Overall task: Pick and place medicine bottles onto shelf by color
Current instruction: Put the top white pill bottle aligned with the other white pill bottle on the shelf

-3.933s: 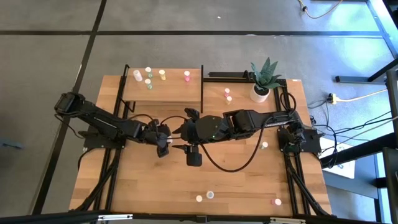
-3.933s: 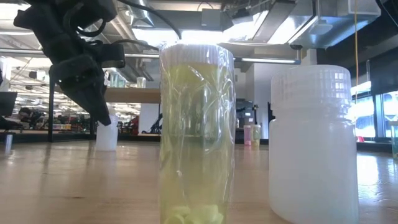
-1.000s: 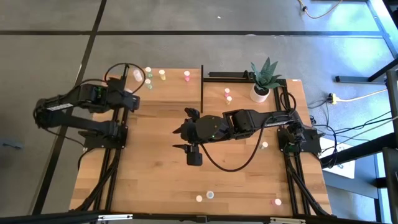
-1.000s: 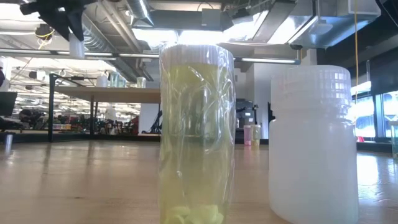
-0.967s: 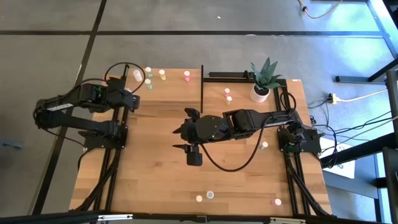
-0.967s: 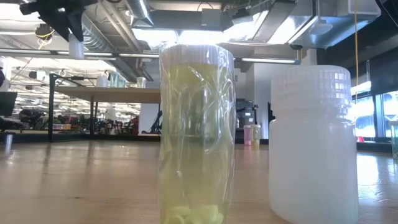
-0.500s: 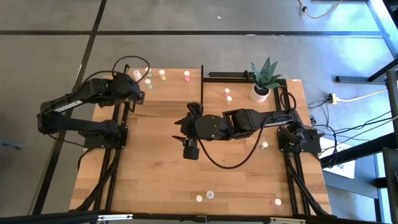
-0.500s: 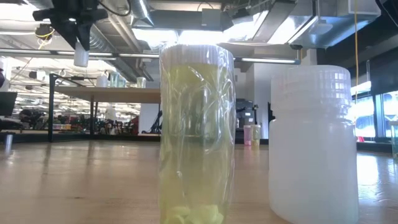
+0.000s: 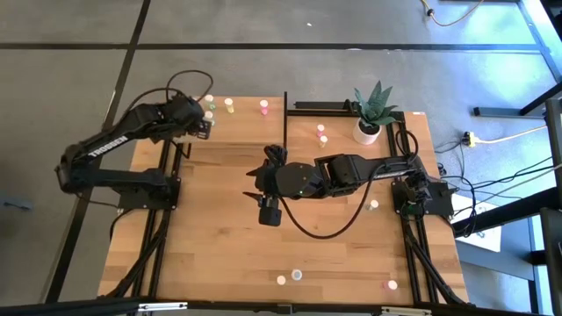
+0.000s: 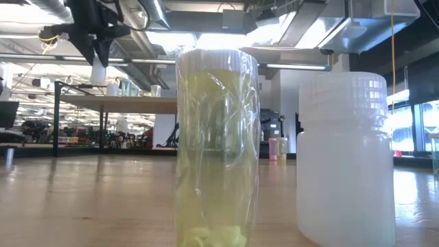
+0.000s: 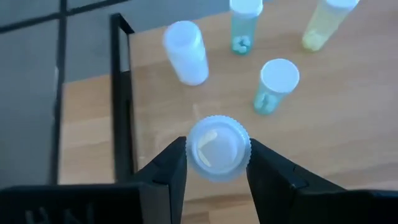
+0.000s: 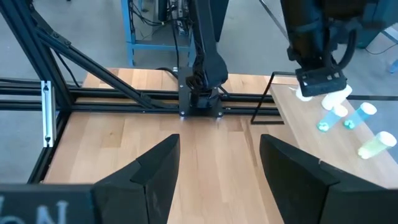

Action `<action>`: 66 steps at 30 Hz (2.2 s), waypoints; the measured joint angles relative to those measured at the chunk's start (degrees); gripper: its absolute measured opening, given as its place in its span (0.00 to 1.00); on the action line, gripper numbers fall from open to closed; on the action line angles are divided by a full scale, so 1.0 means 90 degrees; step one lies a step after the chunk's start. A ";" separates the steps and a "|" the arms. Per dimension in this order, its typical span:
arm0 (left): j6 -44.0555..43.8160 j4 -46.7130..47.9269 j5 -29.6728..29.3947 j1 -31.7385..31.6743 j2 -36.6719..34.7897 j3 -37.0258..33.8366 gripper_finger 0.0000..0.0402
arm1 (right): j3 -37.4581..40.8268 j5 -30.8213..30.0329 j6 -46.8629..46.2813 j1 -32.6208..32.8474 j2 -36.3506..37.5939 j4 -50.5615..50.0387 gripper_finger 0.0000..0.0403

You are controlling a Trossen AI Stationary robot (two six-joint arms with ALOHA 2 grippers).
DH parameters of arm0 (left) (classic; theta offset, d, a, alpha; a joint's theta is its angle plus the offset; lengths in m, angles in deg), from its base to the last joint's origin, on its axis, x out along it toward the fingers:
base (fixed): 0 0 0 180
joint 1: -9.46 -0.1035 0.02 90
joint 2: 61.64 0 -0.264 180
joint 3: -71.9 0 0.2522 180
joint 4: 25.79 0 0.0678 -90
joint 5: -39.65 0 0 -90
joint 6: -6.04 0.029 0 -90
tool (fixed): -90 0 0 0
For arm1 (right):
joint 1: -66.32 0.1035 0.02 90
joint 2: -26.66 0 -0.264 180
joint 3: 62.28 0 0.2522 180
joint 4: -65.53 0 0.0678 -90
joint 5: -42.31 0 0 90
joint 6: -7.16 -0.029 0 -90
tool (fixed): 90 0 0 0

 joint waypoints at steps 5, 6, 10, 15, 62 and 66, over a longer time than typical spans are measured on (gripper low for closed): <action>0.0224 -0.0356 0.0204 -0.0442 -0.0002 -0.0423 0.32 | 0.0000 0.0000 -0.0012 0.0000 0.0000 0.0000 0.55; 0.0315 -0.0509 0.0253 -0.0486 -0.0001 -0.0530 0.32 | 0.0000 0.0000 -0.0012 0.0002 0.0000 0.0000 0.55; 0.0706 -0.1026 0.0378 -0.0633 0.0000 -0.0877 0.32 | 0.0000 0.0002 -0.0019 0.0000 0.0000 0.0000 0.55; 0.0831 -0.1215 0.0323 -0.0753 -0.0012 -0.0975 0.32 | 0.0000 0.0001 -0.0016 0.0000 0.0000 0.0000 0.55; 0.1296 -0.1781 0.0519 -0.1439 0.0049 -0.0990 0.34 | 0.0000 -0.0272 0.0002 -0.0005 0.0000 0.0000 0.55; 0.1320 -0.1781 0.0510 -0.1439 0.0049 -0.0990 0.35 | 0.0000 -0.0272 0.0001 -0.0005 0.0000 0.0000 0.55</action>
